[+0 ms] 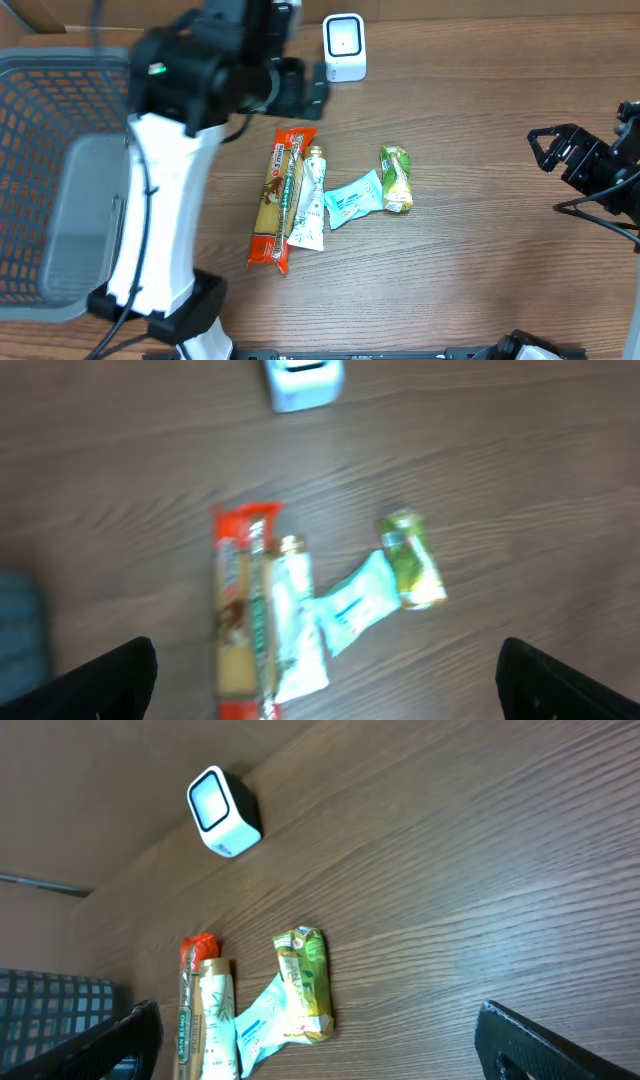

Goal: Scan the item barcode
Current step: 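Withdraw the left gripper to the basket edge and hold it there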

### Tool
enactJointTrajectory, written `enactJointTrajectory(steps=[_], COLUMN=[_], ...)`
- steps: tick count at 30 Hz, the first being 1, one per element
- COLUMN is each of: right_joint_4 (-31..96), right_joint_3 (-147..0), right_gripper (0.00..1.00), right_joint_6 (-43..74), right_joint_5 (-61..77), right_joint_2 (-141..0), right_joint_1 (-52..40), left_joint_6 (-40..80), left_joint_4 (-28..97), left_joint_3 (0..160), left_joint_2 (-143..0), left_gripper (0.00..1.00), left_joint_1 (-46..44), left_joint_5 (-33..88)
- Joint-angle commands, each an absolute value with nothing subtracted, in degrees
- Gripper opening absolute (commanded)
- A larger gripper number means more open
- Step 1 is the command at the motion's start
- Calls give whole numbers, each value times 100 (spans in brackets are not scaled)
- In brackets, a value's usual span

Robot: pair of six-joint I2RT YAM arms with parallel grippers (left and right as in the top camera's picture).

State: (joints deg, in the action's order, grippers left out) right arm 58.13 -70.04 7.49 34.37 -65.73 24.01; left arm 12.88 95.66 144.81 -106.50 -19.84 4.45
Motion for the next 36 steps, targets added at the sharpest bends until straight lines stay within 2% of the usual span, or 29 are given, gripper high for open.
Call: enactJointTrajectory(steps=[1,15,27,30,36], right_joint_4=[5804,5852,5898,5933,5933], right_joint_3=[-7133,-7133,-7133,-7131,-7131], right_gripper=[100,100,100,100,100], right_joint_6=[742,703,703,701,701], right_joint_5=[3577,3616,3612,3610,3610], right_joint_2=[-6506,-6506,-6506,-6506,-6523], right_joint_1=[2408,2408,2408,2408,2408], left_joint_6=[1194,1376,1527,1527,1479], left_joint_4=[9682,9679,8827,8729,8427], left_joint_3=[14556,14127,11743,11251,10392], left_joint_2=[-10265,-9607,-9607,-9607,-9585], left_gripper=[100,100,100,100,99], left_joint_1=[-1653,-1544,-1614,-1485,-1002], left_joint_5=[187,-169,-366,-753,-572])
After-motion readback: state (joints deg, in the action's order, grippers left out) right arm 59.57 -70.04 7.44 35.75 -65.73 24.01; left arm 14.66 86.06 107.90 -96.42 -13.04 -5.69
